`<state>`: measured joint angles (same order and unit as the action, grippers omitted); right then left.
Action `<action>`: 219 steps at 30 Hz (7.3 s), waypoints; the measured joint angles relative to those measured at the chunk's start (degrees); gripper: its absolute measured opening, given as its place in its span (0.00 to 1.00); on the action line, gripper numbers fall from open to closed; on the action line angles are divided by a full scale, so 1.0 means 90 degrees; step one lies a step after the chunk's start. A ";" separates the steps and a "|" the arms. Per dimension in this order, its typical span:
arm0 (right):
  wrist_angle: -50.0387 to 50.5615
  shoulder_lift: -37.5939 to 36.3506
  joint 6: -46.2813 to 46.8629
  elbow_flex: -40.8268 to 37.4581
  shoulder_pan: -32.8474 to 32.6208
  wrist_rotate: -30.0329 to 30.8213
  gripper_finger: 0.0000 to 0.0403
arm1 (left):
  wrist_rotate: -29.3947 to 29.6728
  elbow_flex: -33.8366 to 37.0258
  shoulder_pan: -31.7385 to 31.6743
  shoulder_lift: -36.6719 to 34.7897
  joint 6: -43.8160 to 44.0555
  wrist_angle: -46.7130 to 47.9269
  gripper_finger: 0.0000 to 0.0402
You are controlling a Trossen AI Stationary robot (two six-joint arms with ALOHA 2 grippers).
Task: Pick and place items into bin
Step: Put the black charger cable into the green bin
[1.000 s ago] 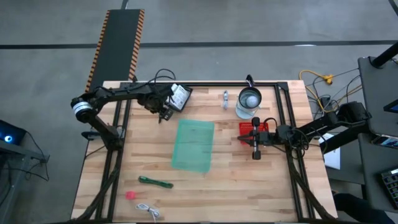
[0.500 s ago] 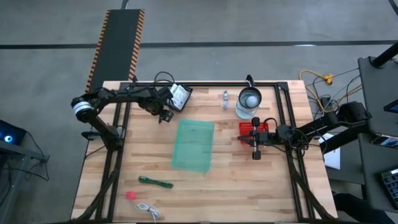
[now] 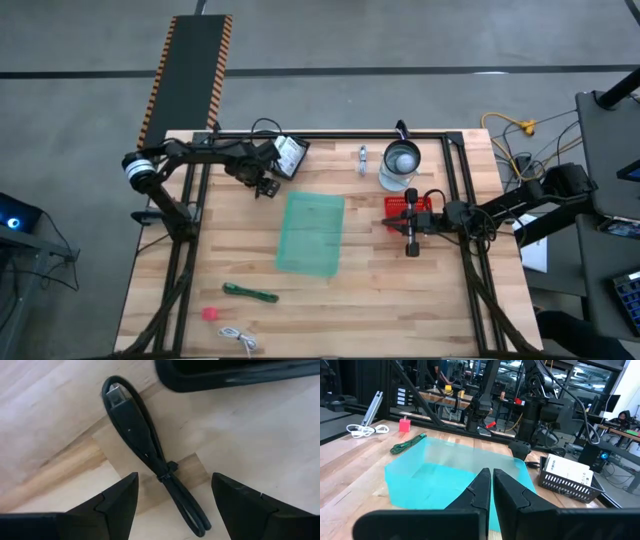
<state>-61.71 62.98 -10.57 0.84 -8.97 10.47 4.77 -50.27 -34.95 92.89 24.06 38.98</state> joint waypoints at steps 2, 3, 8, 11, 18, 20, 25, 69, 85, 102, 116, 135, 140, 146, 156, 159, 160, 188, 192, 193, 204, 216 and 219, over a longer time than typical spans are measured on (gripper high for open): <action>0.0000 0.0000 0.0000 0.0000 0.0000 0.0001 0.02 | -0.0039 -0.0009 -0.0005 0.0033 -0.0293 -0.0010 0.58; 0.0002 0.0001 0.0000 0.0000 -0.0001 0.0002 0.02 | -0.0076 -0.0009 -0.0009 0.0036 -0.0380 -0.0006 0.57; 0.0002 0.0000 0.0002 0.0000 -0.0002 0.0002 0.02 | -0.0142 -0.0006 -0.0045 0.0036 -0.0410 0.0005 0.49; 0.0002 0.0000 0.0002 0.0000 -0.0001 0.0001 0.02 | -0.0209 -0.0006 -0.0096 0.0043 -0.0430 0.0000 0.43; 0.0019 0.0000 0.0002 0.0000 -0.0001 -0.0001 0.02 | -0.0278 0.0001 -0.0159 0.0048 -0.0646 0.0014 0.29; 0.0023 0.0000 0.0002 0.0000 -0.0001 -0.0001 0.02 | -0.0292 0.0001 -0.0159 0.0050 -0.0784 0.0033 0.25; 0.0024 0.0000 0.0002 0.0000 -0.0002 0.0002 0.02 | -0.0374 0.0004 -0.0159 0.0052 -0.0932 0.0058 0.15; 0.0024 0.0000 0.0002 0.0000 0.0000 0.0002 0.02 | -0.0205 -0.0211 0.0250 -0.1921 -0.3216 0.2996 0.03; 0.0024 0.0001 0.0005 0.0000 -0.0001 0.0002 0.02 | -0.0538 -0.0203 0.0914 -0.2626 -0.3267 0.2275 0.03; 0.0027 0.0002 0.0005 0.0002 -0.0001 0.0004 0.02 | -0.1043 -0.0256 0.1521 -0.2505 -0.3269 0.0892 0.03; 0.0212 0.0002 0.0009 0.0002 -0.0002 0.0002 0.02 | -0.1354 -0.0252 0.1891 -0.2505 -0.3558 -0.0149 0.03; 0.0214 0.0002 0.0007 0.0002 -0.0002 -0.0001 0.02 | -0.1374 -0.0251 0.2529 -0.2502 -0.3782 -0.1182 0.03; 0.0214 0.0002 0.0007 0.0002 0.0000 -0.0001 0.02 | -0.1410 -0.0251 0.2671 -0.2500 -0.3782 -0.1369 0.03; 0.0214 0.0002 0.0007 0.0002 0.0000 -0.0001 0.02 | -0.1687 -0.0262 0.2864 -0.2249 -0.3887 -0.1893 0.03; 0.0335 0.0028 0.0009 0.0002 -0.0001 0.0002 0.02 | -0.1692 -0.0686 0.2899 -0.1452 -0.4102 -0.1788 0.03; 0.0357 0.0039 0.0007 0.0002 -0.0002 0.0002 0.02 | -0.1696 -0.0843 0.2899 -0.1263 -0.4110 -0.1736 0.03; 0.0343 0.0054 0.0009 0.0002 -0.0002 0.0002 0.02 | -0.1694 -0.0898 0.2903 -0.1203 -0.4112 -0.1726 0.03; 0.0335 0.0061 0.0007 0.0002 -0.0001 0.0009 0.02 | -0.1120 -0.1150 0.2952 -0.0234 -0.4111 -0.1431 0.03; 0.0335 0.0061 0.0007 0.0002 0.0000 0.0009 0.02 | -0.1060 -0.1150 0.2927 -0.0147 -0.4111 -0.1445 0.03; 0.0335 0.0061 0.0005 0.0002 -0.0002 0.0009 0.02 | -0.1060 -0.1149 0.2926 -0.0124 -0.4110 -0.1440 0.03; 0.0333 0.0061 0.0004 0.0002 -0.0002 0.0011 0.02 | -0.0920 -0.1150 0.2926 0.0184 -0.4095 -0.1665 0.03; 0.0342 0.0061 -0.0007 0.0002 -0.0002 0.0012 0.02 | -0.0693 -0.1150 0.2923 0.0554 -0.4098 -0.1657 0.03; 0.0344 0.0061 -0.0012 0.0002 -0.0001 0.0014 0.02 | -0.0686 -0.1152 0.2923 0.0594 -0.4098 -0.1665 0.03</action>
<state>-58.61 63.53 -10.68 0.86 -8.98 10.59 -1.41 -60.64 -8.64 98.24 -12.82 24.00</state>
